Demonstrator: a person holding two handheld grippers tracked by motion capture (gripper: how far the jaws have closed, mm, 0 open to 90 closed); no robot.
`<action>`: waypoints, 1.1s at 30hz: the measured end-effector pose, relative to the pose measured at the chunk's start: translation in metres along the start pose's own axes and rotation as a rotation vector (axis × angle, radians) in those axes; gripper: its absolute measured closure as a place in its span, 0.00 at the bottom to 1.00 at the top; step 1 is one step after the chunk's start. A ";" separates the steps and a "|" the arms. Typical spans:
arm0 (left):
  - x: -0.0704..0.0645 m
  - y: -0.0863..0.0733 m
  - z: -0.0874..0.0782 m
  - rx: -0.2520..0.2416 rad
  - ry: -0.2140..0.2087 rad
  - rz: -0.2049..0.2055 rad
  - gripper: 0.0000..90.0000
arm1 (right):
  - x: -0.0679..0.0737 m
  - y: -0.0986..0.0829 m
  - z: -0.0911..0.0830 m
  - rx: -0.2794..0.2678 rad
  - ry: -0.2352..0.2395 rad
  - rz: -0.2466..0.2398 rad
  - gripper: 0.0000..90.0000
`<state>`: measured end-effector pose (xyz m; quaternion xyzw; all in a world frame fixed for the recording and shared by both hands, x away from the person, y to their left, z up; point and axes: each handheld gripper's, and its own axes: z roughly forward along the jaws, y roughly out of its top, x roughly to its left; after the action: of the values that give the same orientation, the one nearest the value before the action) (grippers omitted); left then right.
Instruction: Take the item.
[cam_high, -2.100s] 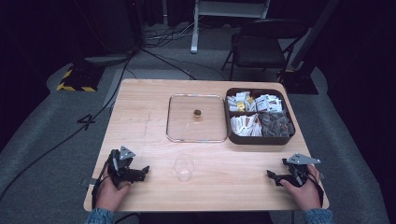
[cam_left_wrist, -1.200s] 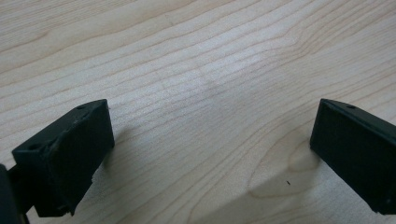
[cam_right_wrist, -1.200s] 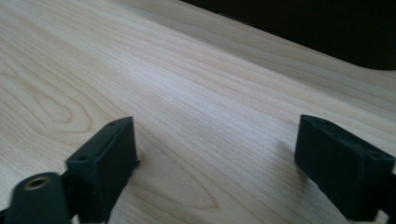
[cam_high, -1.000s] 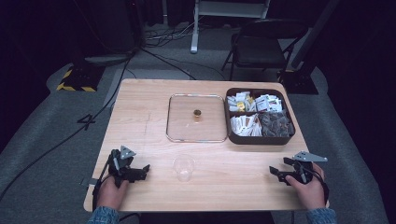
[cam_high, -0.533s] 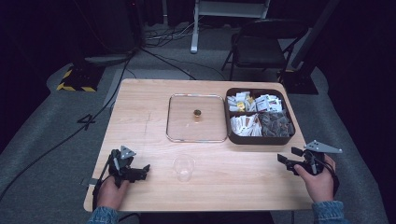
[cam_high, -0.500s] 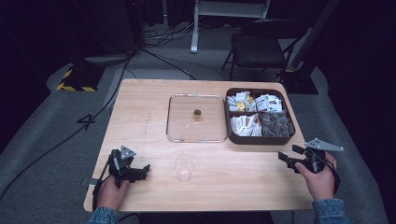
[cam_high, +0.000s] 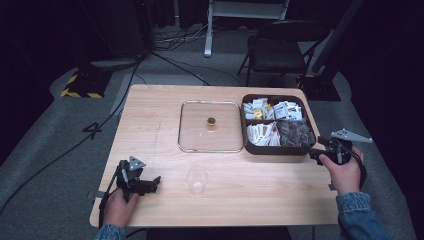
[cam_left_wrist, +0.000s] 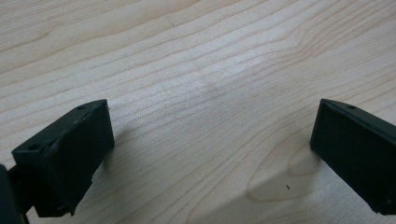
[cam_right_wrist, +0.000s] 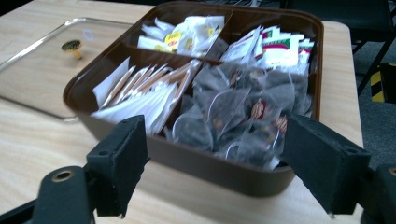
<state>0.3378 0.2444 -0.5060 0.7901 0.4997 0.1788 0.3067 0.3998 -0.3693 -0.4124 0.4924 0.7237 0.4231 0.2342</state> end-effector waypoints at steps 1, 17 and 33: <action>0.000 0.000 0.000 0.000 0.000 0.000 0.00 | -0.001 0.003 0.002 0.002 0.000 0.003 0.26; 0.000 0.000 0.000 0.000 -0.001 0.001 0.00 | -0.012 0.027 0.044 0.070 -0.044 -0.005 0.40; 0.000 0.000 0.000 0.001 0.000 0.000 0.00 | -0.014 0.027 0.081 0.120 -0.018 -0.014 0.42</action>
<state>0.3378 0.2444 -0.5059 0.7901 0.4999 0.1787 0.3065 0.4807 -0.3466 -0.4344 0.5041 0.7492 0.3728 0.2136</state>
